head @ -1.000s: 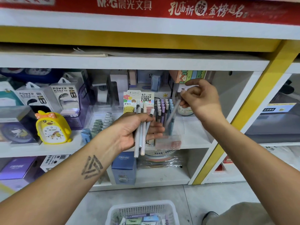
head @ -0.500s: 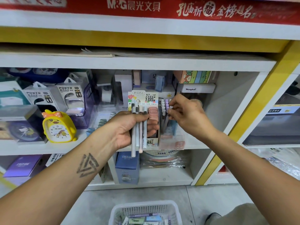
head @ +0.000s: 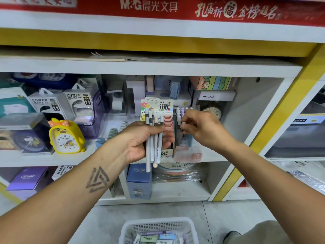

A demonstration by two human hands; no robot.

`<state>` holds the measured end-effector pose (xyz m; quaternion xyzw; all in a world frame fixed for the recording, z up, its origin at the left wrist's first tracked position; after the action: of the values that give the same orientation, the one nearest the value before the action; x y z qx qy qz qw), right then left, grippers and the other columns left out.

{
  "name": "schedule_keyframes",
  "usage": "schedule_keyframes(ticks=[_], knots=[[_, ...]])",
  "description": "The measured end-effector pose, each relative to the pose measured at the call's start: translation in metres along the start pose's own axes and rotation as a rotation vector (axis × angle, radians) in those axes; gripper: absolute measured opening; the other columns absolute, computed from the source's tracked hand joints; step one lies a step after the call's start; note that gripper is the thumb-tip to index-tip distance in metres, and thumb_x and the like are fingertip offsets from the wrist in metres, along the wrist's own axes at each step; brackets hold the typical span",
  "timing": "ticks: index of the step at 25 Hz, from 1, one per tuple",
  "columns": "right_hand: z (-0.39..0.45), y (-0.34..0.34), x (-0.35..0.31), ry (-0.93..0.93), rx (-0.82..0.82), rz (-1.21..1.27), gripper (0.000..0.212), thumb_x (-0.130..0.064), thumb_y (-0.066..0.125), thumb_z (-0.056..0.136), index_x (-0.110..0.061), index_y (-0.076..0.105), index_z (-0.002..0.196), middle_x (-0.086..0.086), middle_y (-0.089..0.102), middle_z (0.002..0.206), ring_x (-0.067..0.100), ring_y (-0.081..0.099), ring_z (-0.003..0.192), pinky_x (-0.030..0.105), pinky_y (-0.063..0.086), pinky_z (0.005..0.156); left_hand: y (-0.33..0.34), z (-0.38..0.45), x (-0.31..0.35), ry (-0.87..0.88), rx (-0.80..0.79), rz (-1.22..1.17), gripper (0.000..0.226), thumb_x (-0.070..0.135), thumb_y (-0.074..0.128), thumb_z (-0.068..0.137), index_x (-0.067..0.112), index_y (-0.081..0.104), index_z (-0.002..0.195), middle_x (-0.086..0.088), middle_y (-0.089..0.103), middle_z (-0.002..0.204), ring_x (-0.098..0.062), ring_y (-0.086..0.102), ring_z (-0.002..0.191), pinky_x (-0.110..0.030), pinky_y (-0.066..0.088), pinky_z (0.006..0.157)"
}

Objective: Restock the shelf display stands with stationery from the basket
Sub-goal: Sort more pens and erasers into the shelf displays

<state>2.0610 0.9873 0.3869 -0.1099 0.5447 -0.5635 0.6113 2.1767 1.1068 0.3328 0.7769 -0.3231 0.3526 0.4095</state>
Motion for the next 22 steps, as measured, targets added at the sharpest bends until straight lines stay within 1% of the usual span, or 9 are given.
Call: schedule_keyframes(ticks=[1, 3, 5, 7, 9, 11, 16, 18, 22], knots=[[0.000, 0.001, -0.002, -0.027, 0.009, -0.086, 0.004, -0.013, 0.066, 0.095, -0.013, 0.070, 0.095, 0.005, 0.074, 0.083, 0.023, 0.071, 0.081, 0.037, 0.056, 0.073, 0.000, -0.001, -0.001, -0.002, 0.001, -0.003, 0.016, 0.000, 0.063, 0.089, -0.009, 0.066, 0.102, -0.028, 0.072, 0.100, -0.033, 0.074, 0.079, -0.037, 0.061, 0.063], [0.000, 0.002, -0.007, -0.077, 0.015, -0.264, 0.017, -0.014, 0.062, 0.097, -0.009, 0.074, 0.108, 0.009, 0.076, 0.095, 0.028, 0.069, 0.090, 0.034, 0.052, 0.076, 0.002, -0.002, -0.002, -0.011, -0.002, -0.011, 0.021, 0.000, 0.064, 0.088, -0.009, 0.065, 0.107, -0.028, 0.072, 0.100, -0.034, 0.074, 0.080, -0.037, 0.061, 0.062], [0.002, -0.001, -0.006, -0.031, 0.044, -0.253, 0.025, -0.012, 0.059, 0.097, -0.012, 0.071, 0.120, 0.002, 0.074, 0.087, 0.021, 0.067, 0.079, 0.031, 0.049, 0.071, 0.004, -0.003, -0.004, -0.023, -0.014, -0.009, 0.023, 0.000, 0.063, 0.088, -0.010, 0.065, 0.109, -0.027, 0.072, 0.098, -0.033, 0.074, 0.079, -0.037, 0.061, 0.062], [0.004, -0.009, 0.002, 0.112, 0.113, -0.064, 0.029, -0.013, 0.059, 0.098, -0.017, 0.068, 0.125, -0.001, 0.068, 0.074, 0.015, 0.062, 0.063, 0.027, 0.048, 0.061, 0.008, -0.004, -0.005, -0.041, -0.036, -0.001, 0.020, 0.001, 0.062, 0.089, -0.008, 0.066, 0.106, -0.025, 0.073, 0.096, -0.031, 0.074, 0.077, -0.037, 0.062, 0.063], [0.004, -0.010, 0.007, 0.244, 0.135, 0.247, 0.024, -0.012, 0.061, 0.097, -0.016, 0.068, 0.119, 0.006, 0.073, 0.075, 0.016, 0.061, 0.054, 0.023, 0.047, 0.051, 0.013, -0.004, -0.008, -0.056, -0.058, 0.002, 0.015, 0.002, 0.060, 0.091, -0.005, 0.067, 0.103, -0.023, 0.074, 0.094, -0.030, 0.075, 0.077, -0.036, 0.062, 0.063], [0.003, -0.001, 0.004, 0.314, 0.075, 0.475, 0.014, -0.014, 0.065, 0.097, -0.019, 0.069, 0.109, 0.008, 0.076, 0.077, 0.013, 0.061, 0.050, 0.019, 0.043, 0.045, 0.018, -0.005, -0.010, -0.056, -0.081, 0.008, 0.014, 0.002, 0.059, 0.092, -0.003, 0.067, 0.103, -0.024, 0.074, 0.096, -0.030, 0.075, 0.079, -0.037, 0.062, 0.064], [0.001, 0.009, -0.001, 0.346, -0.030, 0.651, 0.003, -0.005, 0.073, 0.088, -0.007, 0.074, 0.090, 0.007, 0.072, 0.067, 0.010, 0.059, 0.050, 0.020, 0.045, 0.047, 0.029, -0.006, -0.012, -0.069, -0.150, 0.011, 0.019, 0.004, 0.057, 0.095, -0.006, 0.069, 0.105, -0.027, 0.072, 0.102, -0.035, 0.074, 0.087, -0.042, 0.062, 0.070], [0.002, -0.006, 0.007, 0.380, 0.069, 0.706, 0.006, 0.002, 0.070, 0.088, -0.003, 0.073, 0.088, 0.011, 0.070, 0.068, 0.015, 0.058, 0.050, 0.024, 0.047, 0.049, 0.031, -0.006, -0.013, -0.090, -0.156, -0.015, 0.021, 0.006, 0.053, 0.098, -0.007, 0.068, 0.105, -0.028, 0.071, 0.103, -0.037, 0.073, 0.090, -0.046, 0.061, 0.073], [0.000, -0.062, 0.026, 0.378, 0.452, 0.600, 0.011, 0.005, 0.063, 0.091, -0.003, 0.071, 0.088, 0.009, 0.066, 0.063, 0.015, 0.056, 0.046, 0.026, 0.048, 0.047, 0.025, -0.004, -0.012, -0.105, -0.116, -0.075, 0.019, 0.003, 0.050, 0.096, -0.005, 0.059, 0.112, -0.030, 0.071, 0.100, -0.040, 0.073, 0.088, -0.046, 0.062, 0.069]])
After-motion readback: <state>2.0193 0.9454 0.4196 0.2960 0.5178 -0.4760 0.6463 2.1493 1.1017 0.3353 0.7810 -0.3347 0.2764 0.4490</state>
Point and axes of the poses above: each hand's wrist, its own z-axis towards the middle knuckle, its own y-axis out of the palm, x = y × z, the point moved 8 cm from there along z, towards the middle knuckle
